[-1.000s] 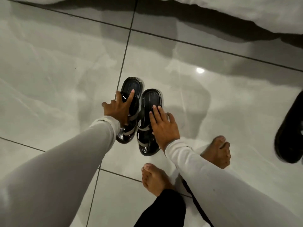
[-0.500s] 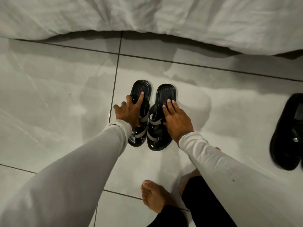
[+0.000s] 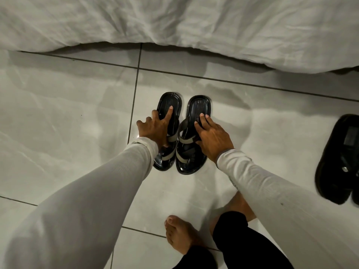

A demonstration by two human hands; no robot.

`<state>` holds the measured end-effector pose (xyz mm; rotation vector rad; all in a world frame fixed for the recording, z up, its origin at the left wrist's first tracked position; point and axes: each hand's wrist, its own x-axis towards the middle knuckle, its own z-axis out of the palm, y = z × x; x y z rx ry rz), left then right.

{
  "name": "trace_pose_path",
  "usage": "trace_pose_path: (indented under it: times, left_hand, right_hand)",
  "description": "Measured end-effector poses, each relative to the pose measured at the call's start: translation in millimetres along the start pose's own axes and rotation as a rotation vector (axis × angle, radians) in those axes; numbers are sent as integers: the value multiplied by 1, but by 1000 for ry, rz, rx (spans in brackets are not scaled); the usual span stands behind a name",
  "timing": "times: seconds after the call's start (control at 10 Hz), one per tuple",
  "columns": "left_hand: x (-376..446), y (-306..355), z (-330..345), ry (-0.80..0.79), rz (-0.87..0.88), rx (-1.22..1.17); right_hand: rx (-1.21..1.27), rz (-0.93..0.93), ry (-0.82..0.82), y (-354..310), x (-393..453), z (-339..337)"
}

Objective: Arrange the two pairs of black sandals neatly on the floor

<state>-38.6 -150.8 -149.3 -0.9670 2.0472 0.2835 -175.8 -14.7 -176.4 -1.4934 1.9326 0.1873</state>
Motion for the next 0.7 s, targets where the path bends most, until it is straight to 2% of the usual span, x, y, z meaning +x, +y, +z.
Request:
trace_pose_path:
  times: [0.2, 0.4, 0.6, 0.7]
  left_hand:
    - [1, 4, -6, -13, -2, 22]
    - [-38, 9, -6, -28, -50, 95]
    - [-119, 9, -9, -113, -19, 55]
    - [-160, 15, -11, -79, 16, 51]
  right_hand:
    - [-20, -12, -1, 5, 1, -5]
    - [-11, 57, -22, 3, -33, -22]
    - [51, 174, -82, 7, -119, -38]
    - [10, 224, -101, 10, -163, -50]
